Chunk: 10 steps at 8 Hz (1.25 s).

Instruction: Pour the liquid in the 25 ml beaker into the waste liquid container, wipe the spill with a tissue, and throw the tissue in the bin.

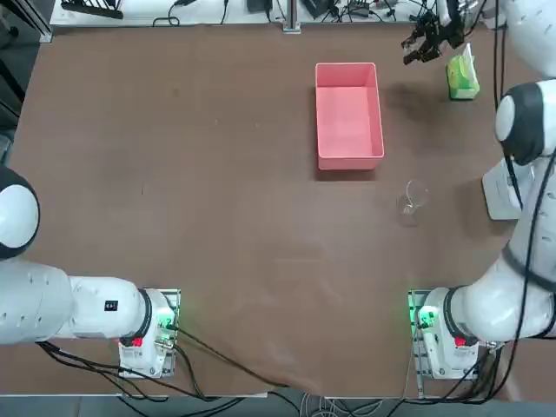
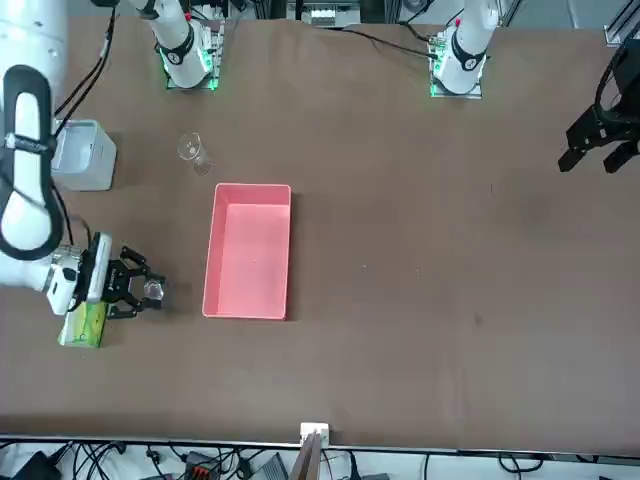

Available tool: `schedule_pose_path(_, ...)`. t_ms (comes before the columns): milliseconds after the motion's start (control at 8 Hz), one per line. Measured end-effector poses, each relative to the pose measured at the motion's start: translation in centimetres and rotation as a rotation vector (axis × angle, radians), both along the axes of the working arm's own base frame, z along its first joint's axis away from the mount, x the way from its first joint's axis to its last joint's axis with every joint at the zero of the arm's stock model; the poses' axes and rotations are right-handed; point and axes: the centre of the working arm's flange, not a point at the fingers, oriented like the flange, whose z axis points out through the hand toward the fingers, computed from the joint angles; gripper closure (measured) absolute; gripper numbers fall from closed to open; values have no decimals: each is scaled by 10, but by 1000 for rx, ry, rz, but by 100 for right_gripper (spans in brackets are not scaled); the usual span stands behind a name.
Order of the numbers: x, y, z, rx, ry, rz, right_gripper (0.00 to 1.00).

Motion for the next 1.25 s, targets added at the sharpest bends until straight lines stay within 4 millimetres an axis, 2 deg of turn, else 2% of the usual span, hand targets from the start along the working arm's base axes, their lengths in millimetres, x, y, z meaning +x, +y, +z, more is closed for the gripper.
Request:
schedule_pose_path(375,-5,67,30,-119,37,-25,53)
schedule_pose_path(625,-11,108,40,-160,63,-44,53)
schedule_pose_path(875,-18,135,42,-211,87,-56,53)
schedule_pose_path(1250,-26,160,40,-327,135,-71,53)
